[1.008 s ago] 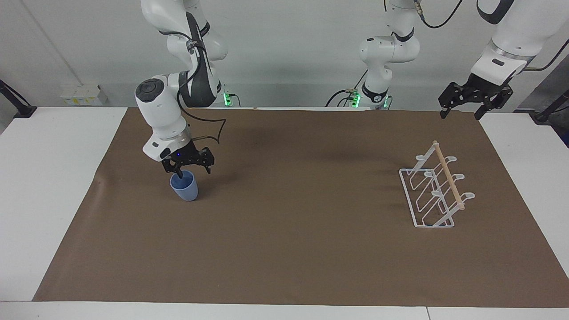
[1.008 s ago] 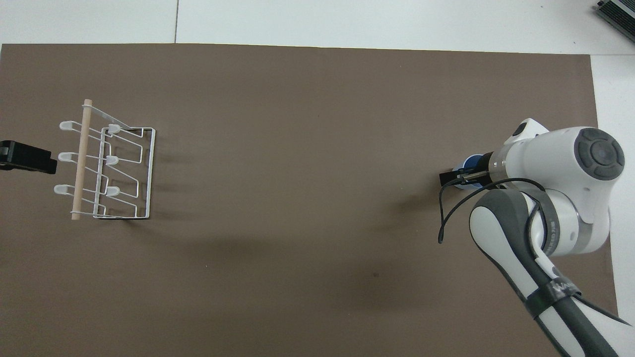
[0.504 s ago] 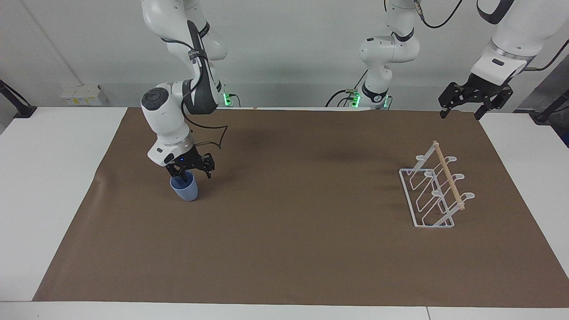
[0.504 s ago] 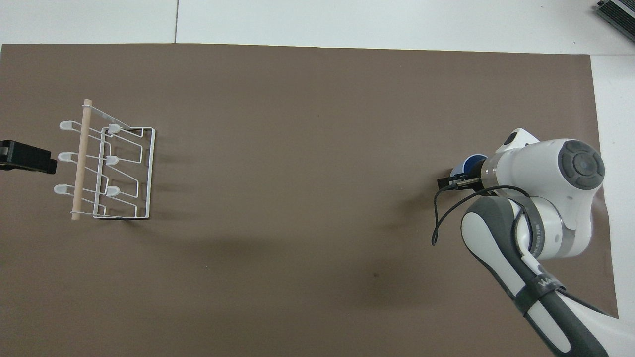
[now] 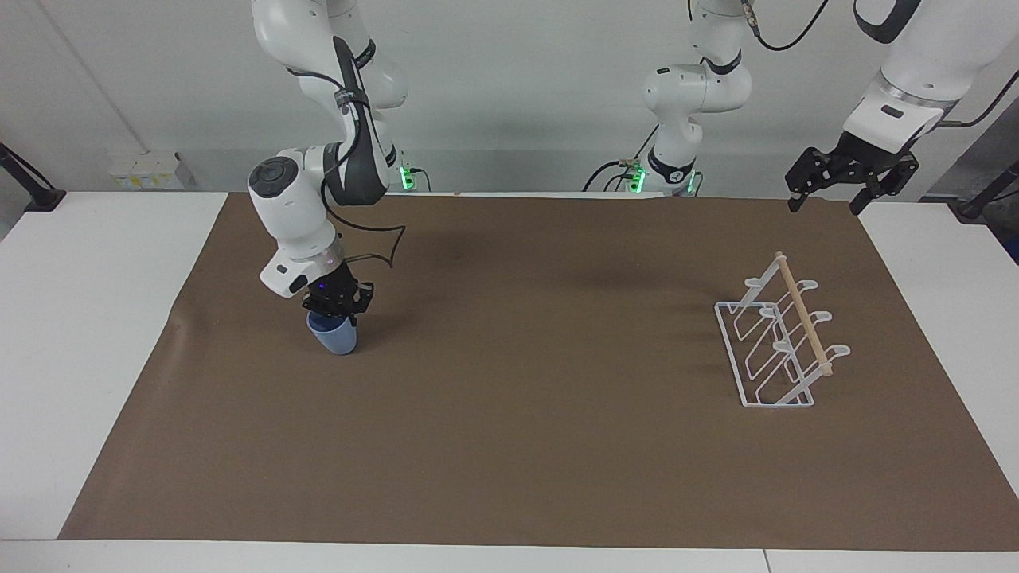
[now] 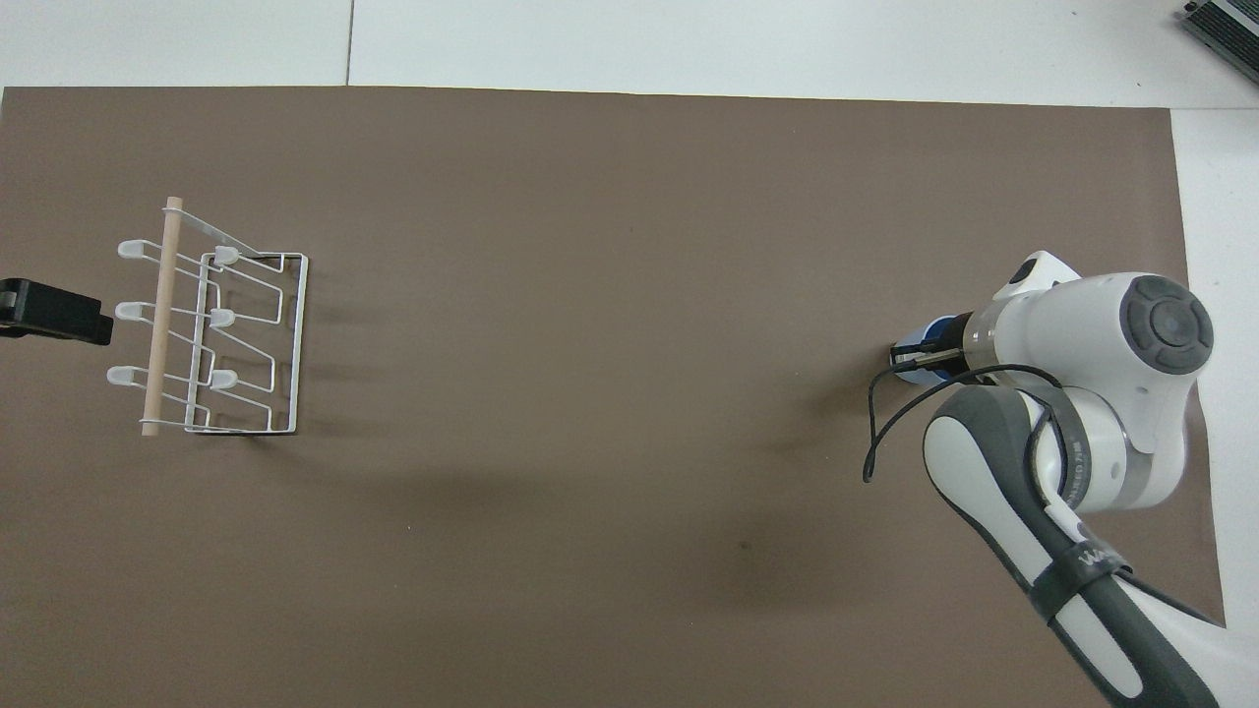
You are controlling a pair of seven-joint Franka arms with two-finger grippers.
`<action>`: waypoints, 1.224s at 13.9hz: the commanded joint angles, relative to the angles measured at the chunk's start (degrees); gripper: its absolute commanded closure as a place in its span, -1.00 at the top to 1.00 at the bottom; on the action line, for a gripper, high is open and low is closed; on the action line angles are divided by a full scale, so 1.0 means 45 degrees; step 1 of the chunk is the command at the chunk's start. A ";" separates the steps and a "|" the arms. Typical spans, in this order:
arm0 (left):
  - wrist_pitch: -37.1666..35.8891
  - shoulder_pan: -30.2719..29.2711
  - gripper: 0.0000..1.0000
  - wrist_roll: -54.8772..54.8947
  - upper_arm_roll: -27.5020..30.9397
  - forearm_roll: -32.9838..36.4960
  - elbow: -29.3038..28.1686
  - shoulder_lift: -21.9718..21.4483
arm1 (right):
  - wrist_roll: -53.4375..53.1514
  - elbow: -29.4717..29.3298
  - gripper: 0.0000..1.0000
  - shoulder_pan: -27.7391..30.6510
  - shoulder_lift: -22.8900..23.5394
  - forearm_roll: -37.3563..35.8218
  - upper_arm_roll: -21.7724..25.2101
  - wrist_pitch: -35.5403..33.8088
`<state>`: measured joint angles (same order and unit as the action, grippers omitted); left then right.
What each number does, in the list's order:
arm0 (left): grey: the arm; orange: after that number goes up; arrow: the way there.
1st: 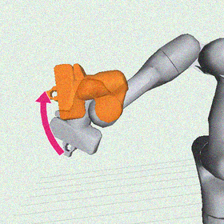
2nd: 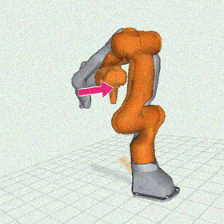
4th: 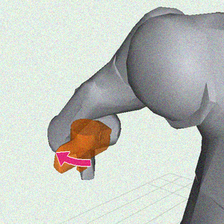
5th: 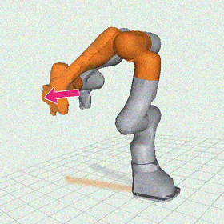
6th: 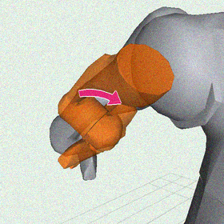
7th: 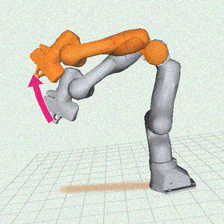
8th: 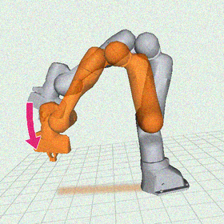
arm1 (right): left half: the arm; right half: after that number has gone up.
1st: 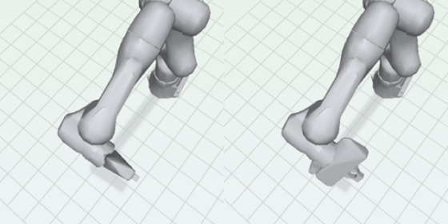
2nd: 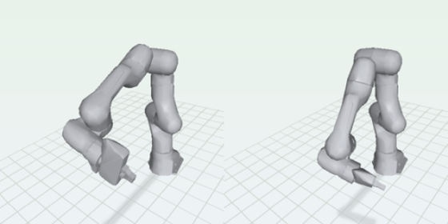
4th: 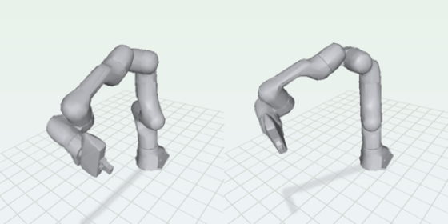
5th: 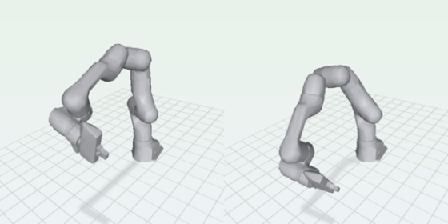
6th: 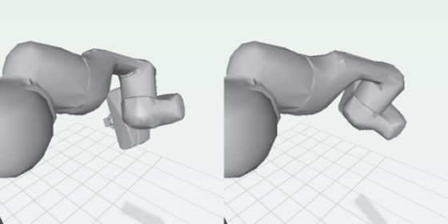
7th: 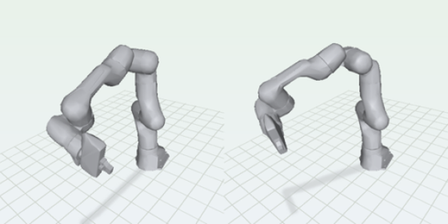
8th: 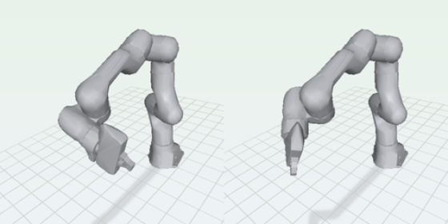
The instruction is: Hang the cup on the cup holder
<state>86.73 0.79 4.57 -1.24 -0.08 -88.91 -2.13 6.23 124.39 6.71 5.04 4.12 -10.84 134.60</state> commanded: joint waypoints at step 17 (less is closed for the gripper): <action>0.0024 -0.0097 1.00 -0.0078 -0.0057 -0.0060 -0.0378 -0.0327 | -0.1594 -0.6354 -1.00 -0.0766 -0.0496 0.4683 -0.2903 -0.4253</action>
<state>86.73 0.79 4.57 -1.24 -0.08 -88.91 -2.13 2.39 96.55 4.42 2.20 19.84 -23.50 113.17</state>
